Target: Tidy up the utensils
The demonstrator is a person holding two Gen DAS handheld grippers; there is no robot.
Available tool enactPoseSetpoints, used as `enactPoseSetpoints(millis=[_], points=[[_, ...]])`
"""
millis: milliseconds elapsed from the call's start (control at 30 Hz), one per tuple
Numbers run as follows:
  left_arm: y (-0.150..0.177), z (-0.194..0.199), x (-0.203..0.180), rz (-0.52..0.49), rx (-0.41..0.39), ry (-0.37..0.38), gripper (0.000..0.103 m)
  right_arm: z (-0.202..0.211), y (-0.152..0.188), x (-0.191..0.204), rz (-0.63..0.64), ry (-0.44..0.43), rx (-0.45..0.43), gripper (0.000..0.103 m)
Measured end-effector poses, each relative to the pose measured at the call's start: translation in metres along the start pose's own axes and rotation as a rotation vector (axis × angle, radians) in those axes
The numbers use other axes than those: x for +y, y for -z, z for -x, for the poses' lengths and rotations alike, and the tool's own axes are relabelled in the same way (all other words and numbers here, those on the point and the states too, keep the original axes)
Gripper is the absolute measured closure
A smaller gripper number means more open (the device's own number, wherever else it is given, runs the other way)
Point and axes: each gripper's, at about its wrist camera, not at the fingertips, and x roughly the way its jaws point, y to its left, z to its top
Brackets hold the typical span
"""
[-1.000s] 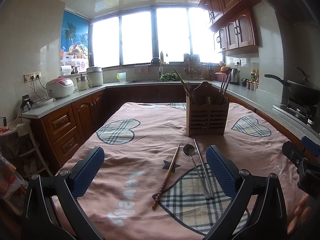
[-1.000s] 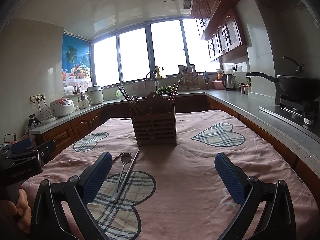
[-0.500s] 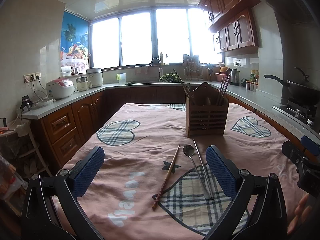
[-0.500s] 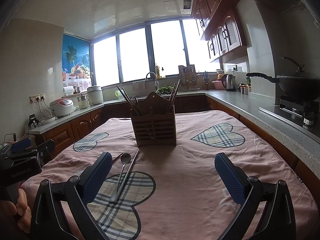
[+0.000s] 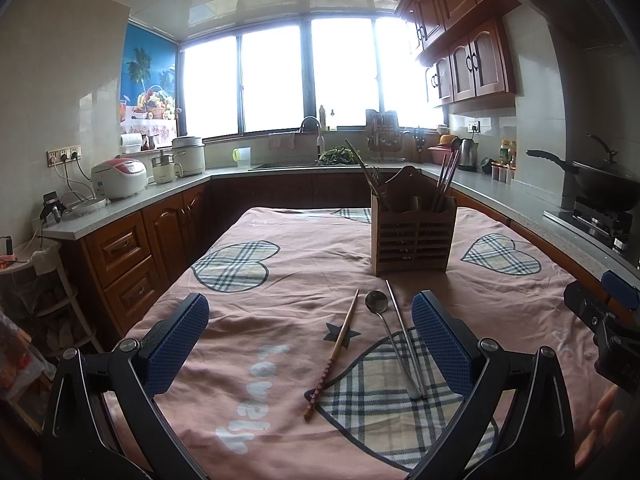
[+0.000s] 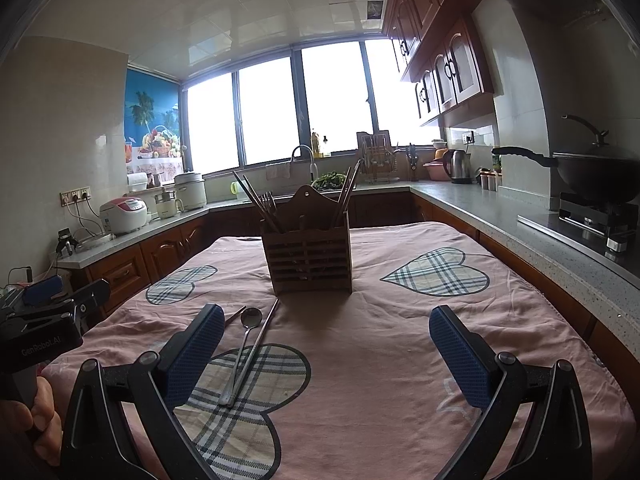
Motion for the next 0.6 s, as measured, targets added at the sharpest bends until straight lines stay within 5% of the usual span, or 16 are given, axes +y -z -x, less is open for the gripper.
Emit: enactPoseSetpoints(millis=[600], points=[[-0.0029,-0.0009,0.0007,-0.002,0.005,0.006,0.0,0.0009,-0.001,-0.0008,0.0,0.0,0.001,0.0]])
